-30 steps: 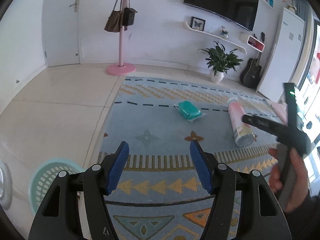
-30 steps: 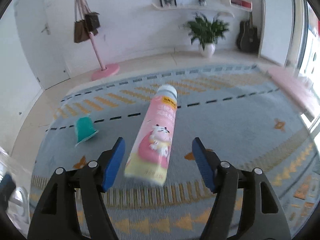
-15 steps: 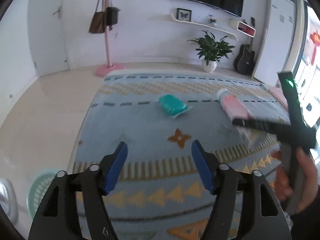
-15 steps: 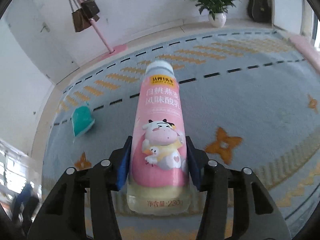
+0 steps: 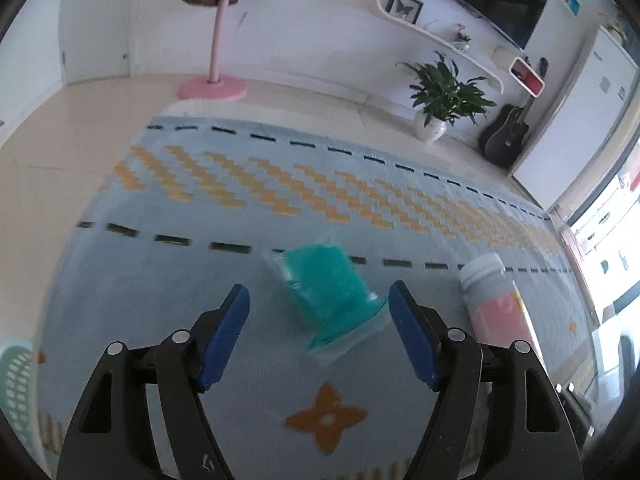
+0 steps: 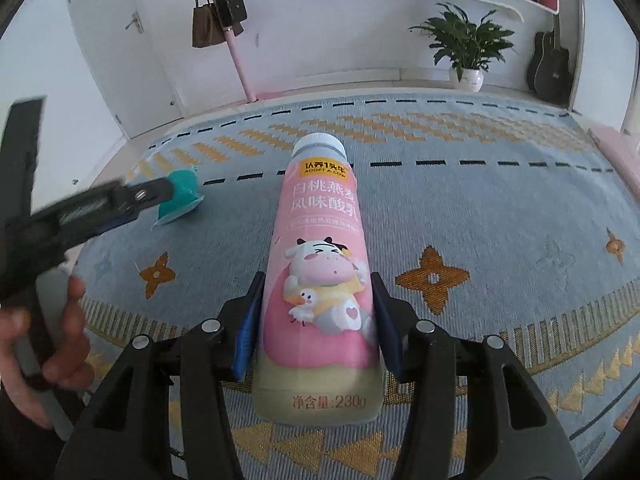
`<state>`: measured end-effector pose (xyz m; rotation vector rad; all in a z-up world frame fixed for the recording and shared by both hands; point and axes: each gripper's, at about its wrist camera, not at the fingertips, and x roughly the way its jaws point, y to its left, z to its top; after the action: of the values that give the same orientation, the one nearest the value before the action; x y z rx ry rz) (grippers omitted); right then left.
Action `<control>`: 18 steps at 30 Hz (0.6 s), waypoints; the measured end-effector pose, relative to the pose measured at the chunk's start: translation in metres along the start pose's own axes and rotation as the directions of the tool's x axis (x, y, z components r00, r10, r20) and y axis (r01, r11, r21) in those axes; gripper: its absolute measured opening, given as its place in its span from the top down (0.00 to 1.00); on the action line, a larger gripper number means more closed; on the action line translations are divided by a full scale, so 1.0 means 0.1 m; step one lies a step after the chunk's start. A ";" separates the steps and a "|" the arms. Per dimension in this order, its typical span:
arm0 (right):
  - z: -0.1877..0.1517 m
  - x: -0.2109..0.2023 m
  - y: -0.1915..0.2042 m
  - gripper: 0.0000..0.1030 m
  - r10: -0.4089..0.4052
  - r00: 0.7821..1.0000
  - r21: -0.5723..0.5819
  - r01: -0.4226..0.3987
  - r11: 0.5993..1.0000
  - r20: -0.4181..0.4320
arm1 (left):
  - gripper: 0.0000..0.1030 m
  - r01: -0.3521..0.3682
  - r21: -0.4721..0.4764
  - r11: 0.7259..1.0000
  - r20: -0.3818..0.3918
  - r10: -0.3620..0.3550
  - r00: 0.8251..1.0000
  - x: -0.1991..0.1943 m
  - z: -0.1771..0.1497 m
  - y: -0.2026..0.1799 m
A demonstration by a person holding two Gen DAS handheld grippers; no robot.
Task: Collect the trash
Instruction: 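Grasp the teal packet with the left gripper while the right gripper grasps the pink yogurt bottle, then carry the packet and bottle over the wastebasket and open both grippers to drop them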
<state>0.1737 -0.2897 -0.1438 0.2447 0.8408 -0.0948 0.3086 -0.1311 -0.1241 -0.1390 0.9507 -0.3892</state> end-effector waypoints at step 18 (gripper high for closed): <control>0.01 -0.10 -0.06 0.55 0.133 0.990 0.037 -0.134 0.990 0.038 | 0.68 -0.111 0.082 0.990 0.006 0.111 0.994 -1.03 -0.30 0.17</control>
<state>0.1668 -0.2960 -0.1366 0.3353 0.7857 0.0092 0.2356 -0.0741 -0.0673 -0.0117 0.9348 -0.3247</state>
